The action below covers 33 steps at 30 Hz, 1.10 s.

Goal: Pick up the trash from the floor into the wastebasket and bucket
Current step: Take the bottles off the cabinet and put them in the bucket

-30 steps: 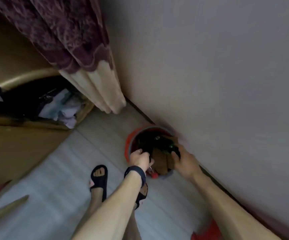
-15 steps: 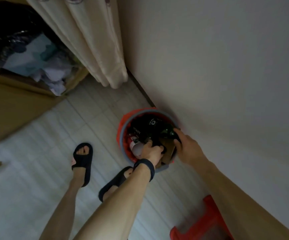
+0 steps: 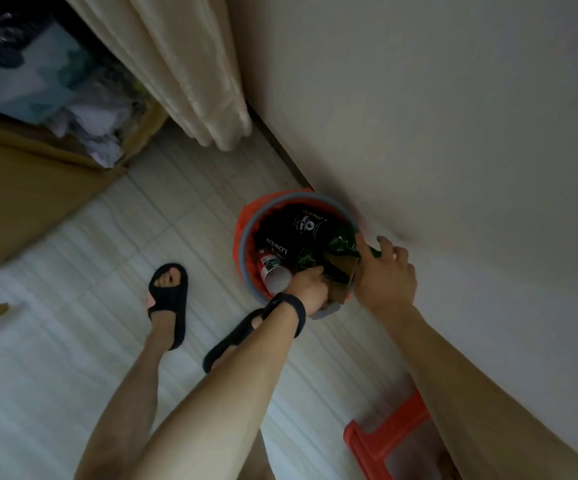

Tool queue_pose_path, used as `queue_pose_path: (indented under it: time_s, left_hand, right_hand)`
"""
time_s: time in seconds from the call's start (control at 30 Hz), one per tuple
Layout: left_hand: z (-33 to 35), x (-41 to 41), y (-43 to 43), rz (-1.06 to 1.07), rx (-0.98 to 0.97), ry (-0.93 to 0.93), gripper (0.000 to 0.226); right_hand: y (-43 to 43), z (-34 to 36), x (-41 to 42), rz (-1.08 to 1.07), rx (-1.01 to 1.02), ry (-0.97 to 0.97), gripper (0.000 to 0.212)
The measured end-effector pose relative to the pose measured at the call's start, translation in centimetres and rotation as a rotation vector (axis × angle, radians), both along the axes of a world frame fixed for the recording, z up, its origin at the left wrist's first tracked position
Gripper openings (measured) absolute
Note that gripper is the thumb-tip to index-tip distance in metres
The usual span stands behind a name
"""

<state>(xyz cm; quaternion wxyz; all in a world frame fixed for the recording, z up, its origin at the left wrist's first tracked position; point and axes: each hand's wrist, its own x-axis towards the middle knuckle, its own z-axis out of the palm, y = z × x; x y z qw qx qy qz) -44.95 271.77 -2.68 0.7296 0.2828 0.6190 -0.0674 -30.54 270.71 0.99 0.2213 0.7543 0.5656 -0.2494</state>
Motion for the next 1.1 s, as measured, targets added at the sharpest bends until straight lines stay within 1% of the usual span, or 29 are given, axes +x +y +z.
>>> queue_pose_path:
  time_s: [0.07,0.1,0.17,0.23,0.27,0.3,0.33,0.37,0.4,0.43,0.47,0.5,0.53,0.57,0.6,0.67,0.7,0.77,0.8,0.87,0.93,1.03,1.1]
  left_hand:
    - [1.4,-1.4,1.1,-0.057,0.011,0.016,0.047]
    - [2.8,-2.2,1.8,-0.115,0.045,0.036,0.044]
    - [8.1,-4.6,3.5,-0.238,0.176,0.08,0.042]
    - [13.2,-7.3,4.6,-0.364,0.317,0.108,0.044]
    - [15.4,-8.7,4.7,-0.443,0.393,0.151,0.044]
    - [19.3,-11.3,5.4,-0.489,0.468,0.216,0.045]
    - [21.2,-12.7,5.2,-0.565,0.518,0.248,0.046]
    - [23.9,-14.8,5.2,-0.593,0.566,0.282,0.046]
    - [26.5,-17.1,5.3,-0.635,0.626,0.324,0.046]
    - [30.0,-20.1,5.1,-0.629,0.666,0.378,0.046]
    - [31.6,-21.7,4.8,-0.635,0.713,0.406,0.045]
    - [35.5,-25.7,4.2,-0.609,0.751,0.467,0.044]
    - [37.2,-27.4,4.0,-0.604,0.778,0.504,0.042]
    - [39.3,-30.0,3.3,-0.566,0.786,0.54,0.042]
    - [41.1,-32.4,2.9,-0.555,0.795,0.575,0.041]
    - [44.9,-37.9,1.1,-0.493,0.814,0.654,0.039]
    - [46.7,-41.1,-0.2,-0.438,0.82,0.687,0.038]
    - [49.5,-46.7,-2.3,-0.339,0.851,0.757,0.037]
    - [50.1,-48.5,-2.9,-0.315,0.86,0.777,0.037]
    - [52.6,-56.2,-6.1,-0.205,0.882,0.824,0.039]
    - [54.2,-62.4,-8.5,-0.136,0.898,0.855,0.04]
    - [56.7,-71.9,-12.9,-0.097,0.854,0.93,0.036]
    - [58.5,-79.9,-16.2,-0.036,0.836,1.016,0.036]
  right_hand:
    - [0.1,2.2,-2.0,-0.011,0.086,0.058,0.065]
    - [0.0,3.7,-3.0,-0.006,0.092,0.075,0.06]
    - [0.2,8.2,-5.5,0.006,0.096,0.125,0.054]
    - [0.3,12.5,-8.0,0.012,0.157,0.169,0.055]
    - [0.1,14.4,-9.1,0.024,0.217,0.181,0.053]
    - [0.7,18.4,-11.0,0.044,0.233,0.201,0.048]
    - [0.4,19.7,-11.9,0.064,0.267,0.197,0.042]
    - [0.7,22.4,-13.4,0.088,0.263,0.212,0.038]
    - [0.8,24.3,-14.8,0.131,0.332,0.236,0.036]
    - [1.2,27.6,-16.9,0.149,0.342,0.281,0.035]
    - [1.3,29.0,-17.7,0.18,0.393,0.293,0.033]
    - [1.6,33.0,-20.8,0.215,0.411,0.34,0.033]
    - [1.9,34.2,-22.0,0.255,0.476,0.359,0.032]
    - [2.2,36.8,-24.1,0.272,0.481,0.386,0.032]
    - [2.3,38.6,-26.0,0.3,0.541,0.421,0.031]
    - [2.1,42.6,-31.0,0.329,0.615,0.51,0.028]
    - [1.8,44.8,-34.1,0.347,0.621,0.571,0.027]
    - [1.5,47.6,-39.5,0.358,0.652,0.685,0.026]
    - [1.3,48.4,-41.0,0.355,0.664,0.715,0.023]
    - [0.1,50.5,-47.9,0.415,0.681,0.782,0.019]
    - [-0.9,52.2,-53.2,0.473,0.666,0.79,0.021]
    - [-3.0,54.3,-61.4,0.544,0.621,0.811,0.025]
    - [-4.3,56.0,-69.3,0.624,0.598,0.851,0.026]
